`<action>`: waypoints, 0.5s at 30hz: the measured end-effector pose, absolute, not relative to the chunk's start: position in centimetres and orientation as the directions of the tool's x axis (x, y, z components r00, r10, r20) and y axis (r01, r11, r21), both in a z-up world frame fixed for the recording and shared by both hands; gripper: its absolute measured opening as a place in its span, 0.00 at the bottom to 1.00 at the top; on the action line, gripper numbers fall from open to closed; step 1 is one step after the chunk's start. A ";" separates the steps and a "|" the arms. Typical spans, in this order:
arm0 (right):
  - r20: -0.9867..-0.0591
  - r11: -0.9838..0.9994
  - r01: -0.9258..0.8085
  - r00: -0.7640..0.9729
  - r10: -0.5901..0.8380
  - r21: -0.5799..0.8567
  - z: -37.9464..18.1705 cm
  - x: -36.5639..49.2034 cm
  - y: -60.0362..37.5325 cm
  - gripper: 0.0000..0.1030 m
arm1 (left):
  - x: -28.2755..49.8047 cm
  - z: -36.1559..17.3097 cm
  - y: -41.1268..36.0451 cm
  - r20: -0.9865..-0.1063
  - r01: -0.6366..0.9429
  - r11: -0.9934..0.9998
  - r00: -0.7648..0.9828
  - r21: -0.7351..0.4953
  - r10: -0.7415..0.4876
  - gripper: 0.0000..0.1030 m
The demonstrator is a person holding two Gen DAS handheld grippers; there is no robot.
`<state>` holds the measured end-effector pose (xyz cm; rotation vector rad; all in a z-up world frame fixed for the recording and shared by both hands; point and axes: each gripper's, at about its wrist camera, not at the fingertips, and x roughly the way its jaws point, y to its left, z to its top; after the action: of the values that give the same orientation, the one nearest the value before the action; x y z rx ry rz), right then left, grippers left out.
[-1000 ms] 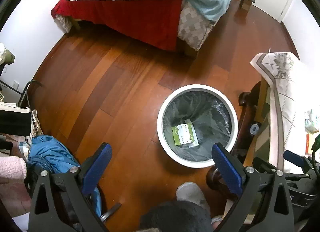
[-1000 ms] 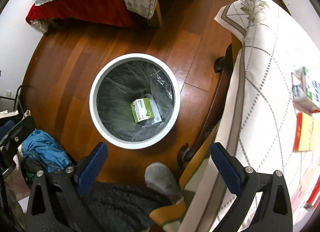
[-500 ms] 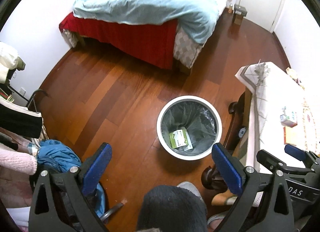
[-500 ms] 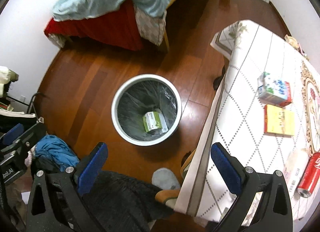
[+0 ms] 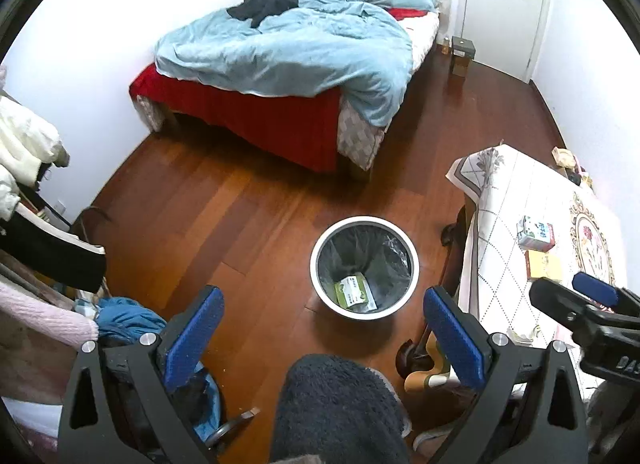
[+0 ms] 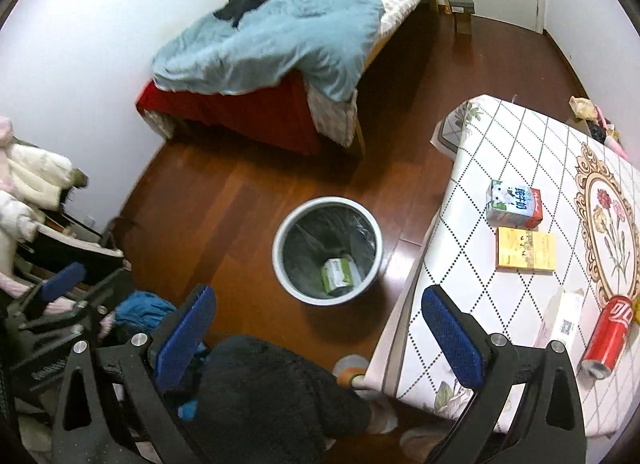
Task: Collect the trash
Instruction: 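Move both open tools back from the bin toward the table, then grasp the red Coca-Cola can with the right tool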
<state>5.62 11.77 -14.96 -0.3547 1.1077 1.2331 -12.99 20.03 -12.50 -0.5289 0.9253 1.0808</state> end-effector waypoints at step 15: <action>-0.885 0.790 -0.521 0.128 0.448 0.324 -21.3 23.0 -6.6 1.00 | 6.2 -19.6 13.1 -0.902 -0.741 0.670 0.250 0.056 0.351 0.99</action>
<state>23.01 -6.56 -21.30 -0.0699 1.2588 0.7054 6.23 13.07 -19.55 -0.4246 1.0820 0.7740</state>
